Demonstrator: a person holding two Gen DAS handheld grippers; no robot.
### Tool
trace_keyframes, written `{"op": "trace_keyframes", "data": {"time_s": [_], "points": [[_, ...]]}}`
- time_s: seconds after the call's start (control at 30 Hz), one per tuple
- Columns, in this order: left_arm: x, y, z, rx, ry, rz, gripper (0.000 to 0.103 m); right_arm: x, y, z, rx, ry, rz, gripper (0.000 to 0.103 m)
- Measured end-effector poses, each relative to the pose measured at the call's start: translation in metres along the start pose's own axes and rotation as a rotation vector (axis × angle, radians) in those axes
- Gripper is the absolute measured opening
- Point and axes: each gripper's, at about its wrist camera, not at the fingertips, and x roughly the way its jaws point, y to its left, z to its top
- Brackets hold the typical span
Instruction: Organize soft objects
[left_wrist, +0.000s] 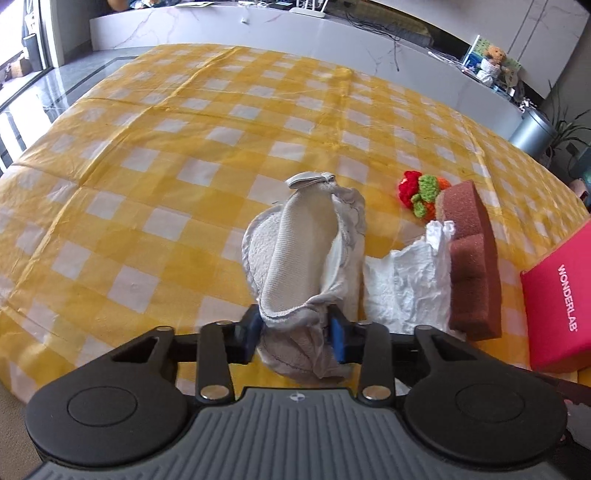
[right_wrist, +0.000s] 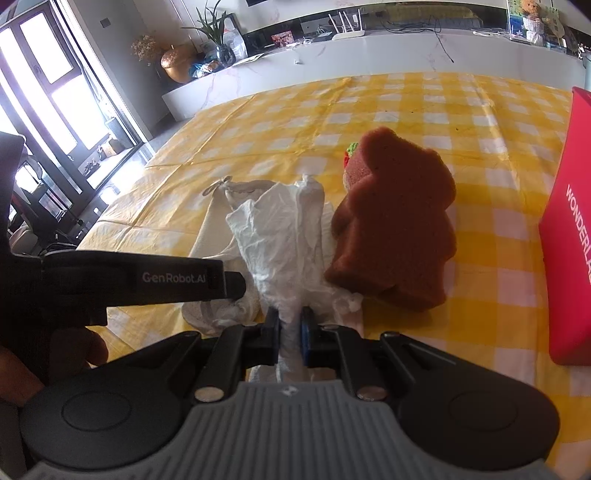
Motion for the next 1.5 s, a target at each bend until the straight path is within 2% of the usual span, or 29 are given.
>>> {"op": "trace_keyframes", "data": {"time_s": [0.1,0.27,0.47,0.6,0.9,1.2,1.5], "points": [[-0.006,0.001,0.0,-0.008,-0.021,-0.04,0.021,-0.007,-0.003,0.003,0.015,-0.001,0.009,0.009],[-0.034,0.005,-0.001,-0.039,-0.079,-0.106,0.02,-0.036,-0.003,0.01,0.012,-0.022,-0.009,0.008],[-0.074,-0.006,-0.004,-0.049,-0.143,-0.181,0.02,-0.087,0.005,0.026,-0.01,-0.125,-0.013,0.008],[-0.097,-0.014,-0.007,-0.041,-0.166,-0.195,0.02,-0.116,0.007,0.031,-0.006,-0.172,-0.028,0.008],[-0.145,-0.03,-0.026,-0.017,-0.199,-0.208,0.02,-0.174,0.01,0.01,0.025,-0.246,-0.049,0.008],[-0.181,-0.074,-0.043,0.09,-0.235,-0.265,0.02,-0.235,-0.012,-0.018,0.06,-0.335,-0.105,0.008],[-0.194,-0.16,-0.044,0.289,-0.238,-0.377,0.02,-0.288,-0.059,-0.04,0.082,-0.393,-0.193,0.008]]}}
